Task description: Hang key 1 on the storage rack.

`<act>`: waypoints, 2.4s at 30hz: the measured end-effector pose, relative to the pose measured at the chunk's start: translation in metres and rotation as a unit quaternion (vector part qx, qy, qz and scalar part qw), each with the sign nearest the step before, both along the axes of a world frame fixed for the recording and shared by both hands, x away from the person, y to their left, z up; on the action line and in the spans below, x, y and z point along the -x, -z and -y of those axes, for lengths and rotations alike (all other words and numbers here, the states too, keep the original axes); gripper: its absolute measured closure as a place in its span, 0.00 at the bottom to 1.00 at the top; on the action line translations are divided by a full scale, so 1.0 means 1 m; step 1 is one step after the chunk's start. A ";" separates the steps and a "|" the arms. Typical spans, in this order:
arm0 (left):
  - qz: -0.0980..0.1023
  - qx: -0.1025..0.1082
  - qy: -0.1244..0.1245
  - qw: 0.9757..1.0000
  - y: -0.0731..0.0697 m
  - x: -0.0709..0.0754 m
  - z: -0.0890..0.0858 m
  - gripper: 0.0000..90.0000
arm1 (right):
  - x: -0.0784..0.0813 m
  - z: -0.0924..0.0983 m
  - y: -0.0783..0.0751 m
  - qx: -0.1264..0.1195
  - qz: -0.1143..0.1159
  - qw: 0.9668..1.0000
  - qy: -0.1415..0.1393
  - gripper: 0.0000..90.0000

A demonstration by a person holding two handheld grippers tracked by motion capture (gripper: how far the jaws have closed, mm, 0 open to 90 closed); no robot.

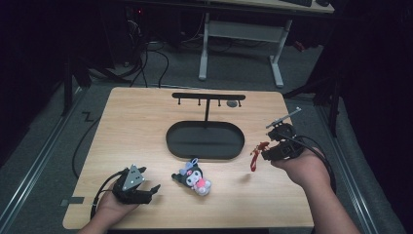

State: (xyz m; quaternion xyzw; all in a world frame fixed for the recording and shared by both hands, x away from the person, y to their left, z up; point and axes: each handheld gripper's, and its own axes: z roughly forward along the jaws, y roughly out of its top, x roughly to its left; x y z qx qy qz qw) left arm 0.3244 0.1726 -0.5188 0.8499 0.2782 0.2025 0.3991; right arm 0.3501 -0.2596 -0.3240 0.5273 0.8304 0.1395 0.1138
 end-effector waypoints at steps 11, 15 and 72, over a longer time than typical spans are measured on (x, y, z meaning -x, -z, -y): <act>0.000 0.002 -0.002 1.000 0.000 0.002 -0.002 0.23 | -0.021 -0.010 -0.007 -0.001 0.006 1.000 -0.008 0.74; -0.002 0.006 -0.002 1.000 0.000 0.001 -0.004 0.23 | -0.027 -0.014 -0.005 -0.002 0.005 1.000 -0.006 0.74; -0.001 0.013 0.012 1.000 -0.002 -0.002 -0.001 0.23 | -0.121 -0.039 -0.034 -0.024 0.051 0.998 0.034 0.74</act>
